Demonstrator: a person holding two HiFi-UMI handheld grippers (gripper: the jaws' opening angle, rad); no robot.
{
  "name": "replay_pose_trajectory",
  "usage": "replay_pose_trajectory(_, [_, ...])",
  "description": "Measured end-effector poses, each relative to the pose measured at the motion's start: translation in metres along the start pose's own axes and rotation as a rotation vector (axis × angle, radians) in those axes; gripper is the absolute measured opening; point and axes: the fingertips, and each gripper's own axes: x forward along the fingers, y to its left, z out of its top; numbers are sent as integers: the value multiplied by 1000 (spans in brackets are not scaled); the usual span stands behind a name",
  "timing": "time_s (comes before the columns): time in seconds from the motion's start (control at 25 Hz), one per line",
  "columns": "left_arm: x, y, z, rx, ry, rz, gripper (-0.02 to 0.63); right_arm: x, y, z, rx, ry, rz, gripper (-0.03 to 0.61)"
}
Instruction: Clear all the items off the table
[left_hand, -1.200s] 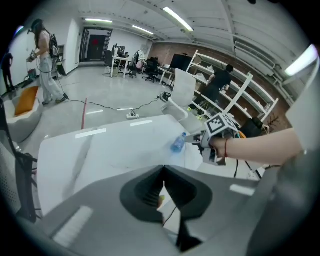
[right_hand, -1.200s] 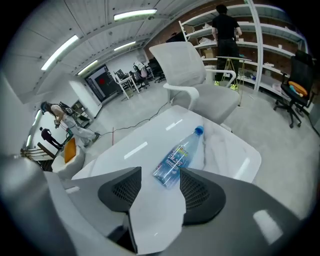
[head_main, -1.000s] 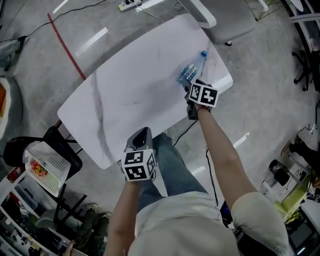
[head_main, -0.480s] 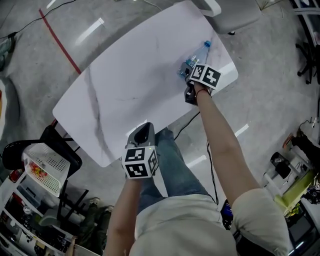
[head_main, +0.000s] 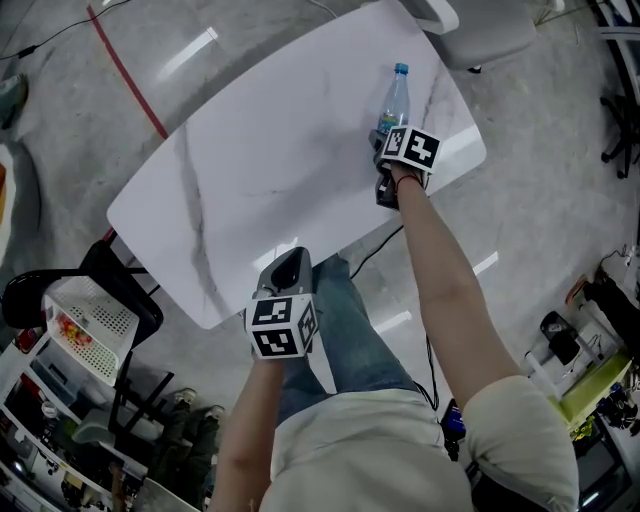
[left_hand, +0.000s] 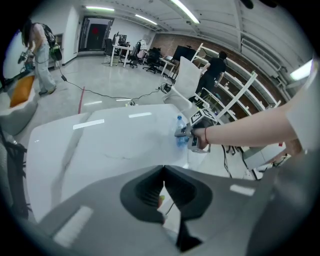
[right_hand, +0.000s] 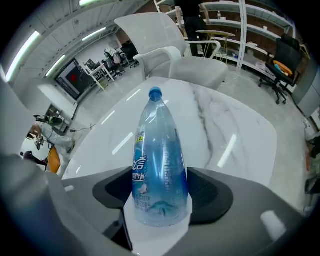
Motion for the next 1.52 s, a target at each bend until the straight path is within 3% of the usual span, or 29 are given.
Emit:
replay_pose_trajectory(0.24, [-11,-1,1,2,-13,-2,9,-14,-5,-14,5,27,9,330])
replay_pose_trajectory(0.48, [-26,-3,6,-18,-43,1,9,-40,-9,-13,45,-14,8,328])
replay_pose_trajectory(0.84, [-50,-11,8,-10,-87,5,8,-79,6,-11,8,-63,43,328])
replay_pose_trajectory(1.16, [-84,-5,6,-34,-139,31,9,-132,34,-23,-68,-131,116,327])
replay_pose_trajectory(1.52, [-128,8,-16,-87,-188,76,9,-197,84,-55,-132,-153,267,328])
